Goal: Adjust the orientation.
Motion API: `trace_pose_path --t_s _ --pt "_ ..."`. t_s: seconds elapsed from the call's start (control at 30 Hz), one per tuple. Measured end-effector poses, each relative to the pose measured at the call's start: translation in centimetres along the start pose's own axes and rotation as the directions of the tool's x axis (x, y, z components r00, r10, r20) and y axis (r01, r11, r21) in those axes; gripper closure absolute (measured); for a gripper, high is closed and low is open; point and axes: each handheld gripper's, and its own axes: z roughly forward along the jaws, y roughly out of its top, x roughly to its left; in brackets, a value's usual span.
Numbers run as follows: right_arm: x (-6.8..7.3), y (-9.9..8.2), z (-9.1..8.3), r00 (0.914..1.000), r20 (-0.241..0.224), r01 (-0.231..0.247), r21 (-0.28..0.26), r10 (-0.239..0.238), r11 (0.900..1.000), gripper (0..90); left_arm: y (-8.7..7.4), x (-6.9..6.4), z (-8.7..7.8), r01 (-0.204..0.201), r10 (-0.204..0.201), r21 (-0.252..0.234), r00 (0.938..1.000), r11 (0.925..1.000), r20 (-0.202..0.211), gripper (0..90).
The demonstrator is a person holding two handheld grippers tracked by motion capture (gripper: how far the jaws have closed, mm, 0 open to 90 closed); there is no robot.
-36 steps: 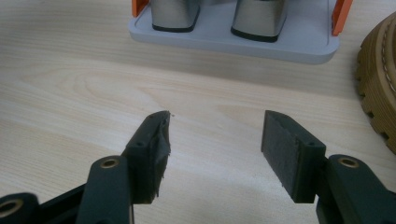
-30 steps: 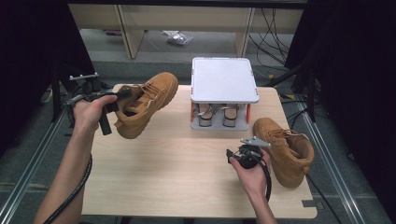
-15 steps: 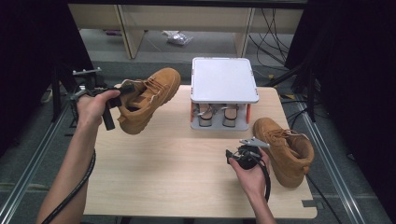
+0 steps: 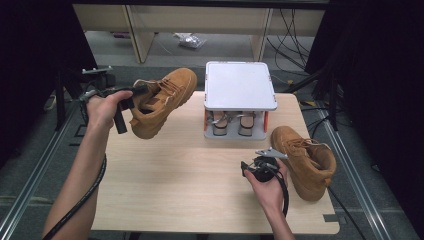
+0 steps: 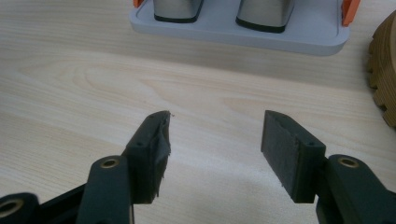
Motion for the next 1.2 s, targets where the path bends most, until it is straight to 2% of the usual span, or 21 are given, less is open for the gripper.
trace_pose_path --t_s 0.27,1.07,1.13,1.2 --pt "-0.1 0.1 0.0 1.0000 -0.003 0.003 -0.012 -0.003 0.9999 42.8 0.3 -0.5 0.5 -0.003 0.003 0.002 1.0000 1.0000 0.001 83.8" --pt "-0.1 -0.1 0.0 0.9999 -0.004 -0.012 -0.004 0.012 0.9999 42.9 1.5 -1.9 1.4 -0.008 0.008 -0.019 0.9998 0.9998 0.017 83.8" --pt "-0.2 -0.1 0.0 1.0000 0.000 0.000 0.001 0.000 1.0000 43.0 1.6 -2.0 1.5 -0.004 0.004 -0.019 0.9998 0.9998 0.017 83.8" --pt "0.2 -0.1 -0.1 0.9987 -0.002 -0.051 0.007 0.051 0.9987 43.0 1.6 -2.1 1.7 -0.006 0.007 -0.020 0.9997 0.9998 0.023 83.8"
